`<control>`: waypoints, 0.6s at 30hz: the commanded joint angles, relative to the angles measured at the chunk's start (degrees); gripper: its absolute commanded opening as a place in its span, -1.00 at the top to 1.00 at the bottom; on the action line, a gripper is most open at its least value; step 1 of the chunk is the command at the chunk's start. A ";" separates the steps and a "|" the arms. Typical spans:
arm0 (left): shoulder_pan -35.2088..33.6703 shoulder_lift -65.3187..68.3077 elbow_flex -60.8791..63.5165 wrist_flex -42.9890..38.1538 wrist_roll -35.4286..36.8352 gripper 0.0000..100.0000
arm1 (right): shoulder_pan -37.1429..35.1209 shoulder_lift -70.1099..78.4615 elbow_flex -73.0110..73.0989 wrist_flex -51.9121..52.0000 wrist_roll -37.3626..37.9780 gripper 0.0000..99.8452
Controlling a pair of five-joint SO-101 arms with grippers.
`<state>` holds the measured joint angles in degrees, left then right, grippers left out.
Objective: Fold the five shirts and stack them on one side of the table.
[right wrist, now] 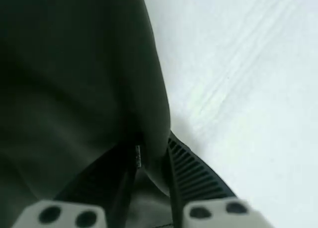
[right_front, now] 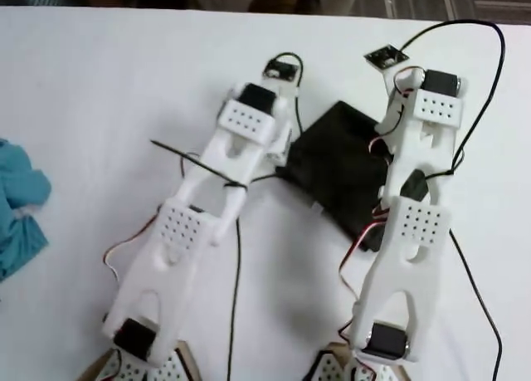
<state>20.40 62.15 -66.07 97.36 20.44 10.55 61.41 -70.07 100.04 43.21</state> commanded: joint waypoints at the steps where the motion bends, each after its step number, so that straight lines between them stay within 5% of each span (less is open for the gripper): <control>1: 2.73 -1.41 -2.42 0.53 3.25 0.65 | -0.22 -4.44 -0.18 0.84 -0.26 0.96; 18: 5.01 -5.98 -8.04 3.25 3.60 0.65 | -0.22 -4.44 -0.09 0.84 -0.18 0.96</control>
<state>23.82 58.46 -72.13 99.82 23.69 10.55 61.41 -69.98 100.04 43.21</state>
